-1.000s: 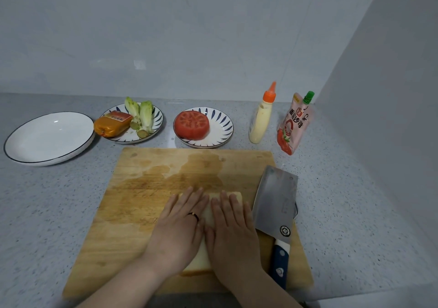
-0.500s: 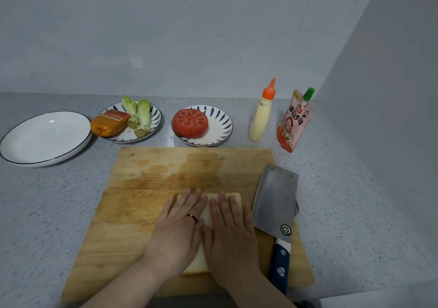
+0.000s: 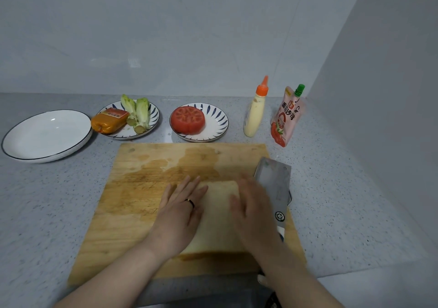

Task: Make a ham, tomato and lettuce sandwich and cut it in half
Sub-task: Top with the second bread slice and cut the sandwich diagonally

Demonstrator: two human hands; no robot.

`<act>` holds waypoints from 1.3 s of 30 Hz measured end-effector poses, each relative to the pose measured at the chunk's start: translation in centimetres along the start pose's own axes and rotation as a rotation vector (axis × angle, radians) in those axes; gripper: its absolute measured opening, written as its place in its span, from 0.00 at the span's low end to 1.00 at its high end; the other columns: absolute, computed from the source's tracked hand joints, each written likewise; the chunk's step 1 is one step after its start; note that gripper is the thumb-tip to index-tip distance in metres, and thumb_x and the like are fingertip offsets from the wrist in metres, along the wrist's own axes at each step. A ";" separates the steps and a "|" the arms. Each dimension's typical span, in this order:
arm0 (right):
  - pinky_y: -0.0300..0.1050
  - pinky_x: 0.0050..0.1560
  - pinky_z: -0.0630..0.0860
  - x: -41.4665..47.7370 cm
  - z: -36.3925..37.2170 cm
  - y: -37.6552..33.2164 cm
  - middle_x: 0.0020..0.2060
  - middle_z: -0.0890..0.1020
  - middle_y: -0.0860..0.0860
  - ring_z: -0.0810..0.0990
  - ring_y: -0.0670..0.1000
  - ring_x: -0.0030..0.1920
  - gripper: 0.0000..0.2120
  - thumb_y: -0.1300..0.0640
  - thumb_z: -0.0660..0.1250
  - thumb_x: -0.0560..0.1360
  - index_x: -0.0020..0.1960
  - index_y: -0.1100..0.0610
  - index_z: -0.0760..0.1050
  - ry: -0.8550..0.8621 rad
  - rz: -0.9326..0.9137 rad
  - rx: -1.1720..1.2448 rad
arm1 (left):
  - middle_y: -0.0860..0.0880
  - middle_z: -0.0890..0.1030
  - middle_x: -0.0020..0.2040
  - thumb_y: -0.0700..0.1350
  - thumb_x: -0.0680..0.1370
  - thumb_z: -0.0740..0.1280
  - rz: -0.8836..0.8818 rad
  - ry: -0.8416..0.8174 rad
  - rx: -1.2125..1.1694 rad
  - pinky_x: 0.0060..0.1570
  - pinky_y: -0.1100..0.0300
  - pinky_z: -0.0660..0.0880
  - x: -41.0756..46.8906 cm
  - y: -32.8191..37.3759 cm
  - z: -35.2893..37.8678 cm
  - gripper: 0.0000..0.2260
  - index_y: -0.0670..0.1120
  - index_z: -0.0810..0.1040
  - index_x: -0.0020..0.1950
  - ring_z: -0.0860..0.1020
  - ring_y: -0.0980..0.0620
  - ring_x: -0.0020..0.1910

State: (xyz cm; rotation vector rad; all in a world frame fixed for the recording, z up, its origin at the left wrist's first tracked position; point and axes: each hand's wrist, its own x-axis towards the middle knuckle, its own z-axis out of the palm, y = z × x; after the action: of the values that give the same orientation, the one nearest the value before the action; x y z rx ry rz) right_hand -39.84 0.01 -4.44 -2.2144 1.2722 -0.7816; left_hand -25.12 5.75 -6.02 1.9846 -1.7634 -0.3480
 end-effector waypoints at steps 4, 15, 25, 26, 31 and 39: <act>0.41 0.47 0.65 -0.2 -3.3 3.8 0.50 0.75 0.54 0.68 0.47 0.46 0.10 0.53 0.64 0.74 0.51 0.57 0.69 0.177 0.408 -0.120 | 0.65 0.53 0.68 0.52 0.78 0.58 0.026 0.000 -0.005 0.59 0.72 0.22 -0.5 -0.1 -0.5 0.21 0.56 0.61 0.71 0.41 0.68 0.67; 0.43 0.45 0.66 -1.8 -4.0 6.2 0.53 0.72 0.56 0.72 0.53 0.52 0.26 0.42 0.67 0.69 0.56 0.60 0.67 -0.093 0.693 -0.168 | 0.66 0.41 0.66 0.62 0.73 0.59 -0.017 -0.051 0.002 0.65 0.66 0.30 -1.8 0.1 0.3 0.34 0.56 0.47 0.74 0.35 0.68 0.64; 0.43 0.71 0.48 -4.6 -1.5 2.5 0.72 0.43 0.39 0.45 0.43 0.73 0.58 0.34 0.70 0.59 0.73 0.46 0.34 -0.536 0.227 -0.041 | 0.61 0.35 0.68 0.65 0.58 0.71 -0.096 -0.025 -0.223 0.69 0.66 0.40 -4.2 -0.8 0.9 0.56 0.53 0.34 0.69 0.37 0.64 0.68; 0.42 0.71 0.47 -4.6 -1.3 2.4 0.73 0.41 0.39 0.43 0.43 0.73 0.57 0.35 0.70 0.61 0.73 0.47 0.33 -0.513 0.212 -0.055 | 0.61 0.35 0.68 0.64 0.59 0.72 -0.093 -0.011 -0.208 0.69 0.67 0.39 -4.2 -0.7 1.1 0.54 0.54 0.34 0.68 0.36 0.64 0.68; 0.39 0.71 0.42 -4.1 -1.4 2.9 0.67 0.38 0.35 0.41 0.43 0.73 0.46 0.40 0.65 0.70 0.73 0.48 0.36 -0.435 0.093 -0.094 | 0.58 0.31 0.67 0.66 0.64 0.67 -0.088 0.037 -0.086 0.61 0.73 0.27 -4.5 -0.4 1.4 0.49 0.54 0.30 0.64 0.31 0.63 0.66; 0.43 0.64 0.62 -4.3 -2.8 3.8 0.64 0.61 0.39 0.59 0.43 0.65 0.33 0.40 0.67 0.68 0.68 0.49 0.59 -0.173 0.306 -0.032 | 0.58 0.30 0.66 0.64 0.73 0.58 -0.111 0.037 -0.051 0.56 0.73 0.20 -4.6 0.3 0.9 0.39 0.53 0.31 0.66 0.29 0.63 0.65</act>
State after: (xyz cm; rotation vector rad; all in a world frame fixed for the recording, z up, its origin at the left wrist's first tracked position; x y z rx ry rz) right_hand -45.82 1.73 -5.90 -1.9946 1.4956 -0.4459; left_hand -26.47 10.06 -7.19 2.0445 -1.6102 -0.3864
